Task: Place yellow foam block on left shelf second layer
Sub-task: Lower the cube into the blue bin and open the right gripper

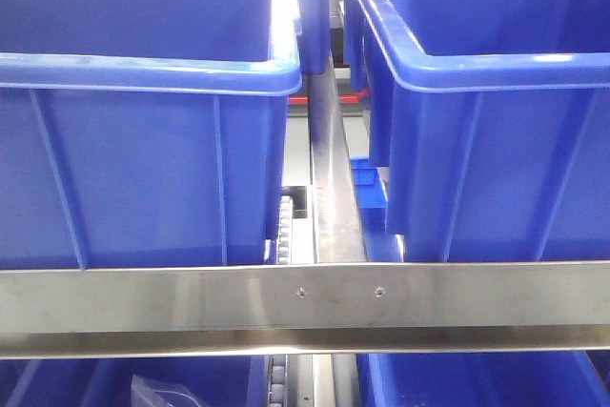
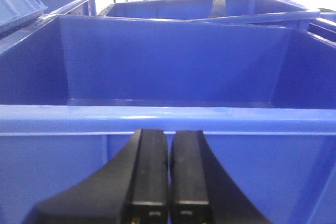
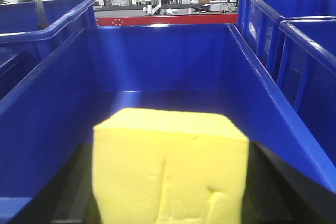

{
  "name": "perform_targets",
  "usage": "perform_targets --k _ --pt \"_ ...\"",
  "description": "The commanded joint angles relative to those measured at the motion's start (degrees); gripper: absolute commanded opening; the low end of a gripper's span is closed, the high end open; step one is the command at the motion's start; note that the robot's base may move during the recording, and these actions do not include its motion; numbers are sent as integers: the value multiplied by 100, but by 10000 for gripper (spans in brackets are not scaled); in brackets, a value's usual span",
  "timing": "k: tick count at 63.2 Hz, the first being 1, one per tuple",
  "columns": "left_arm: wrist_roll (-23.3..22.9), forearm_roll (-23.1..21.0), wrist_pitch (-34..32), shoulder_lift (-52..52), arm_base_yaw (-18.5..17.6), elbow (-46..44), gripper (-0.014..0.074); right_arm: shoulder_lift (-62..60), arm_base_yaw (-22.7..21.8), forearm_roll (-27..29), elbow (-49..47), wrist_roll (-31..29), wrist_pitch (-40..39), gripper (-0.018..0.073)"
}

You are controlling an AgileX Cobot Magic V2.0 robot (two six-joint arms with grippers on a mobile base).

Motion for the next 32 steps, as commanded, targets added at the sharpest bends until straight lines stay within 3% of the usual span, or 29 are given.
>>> perform_targets --k 1,13,32 --pt "-19 -32 -461 -96 -4 154 124 40 6 -47 -211 -72 -535 478" --pt "-19 -32 -461 -96 -4 154 124 98 12 -47 -840 -72 494 478" --pt "-19 -32 -461 -96 -4 154 124 1265 12 -53 -1697 -406 494 478"
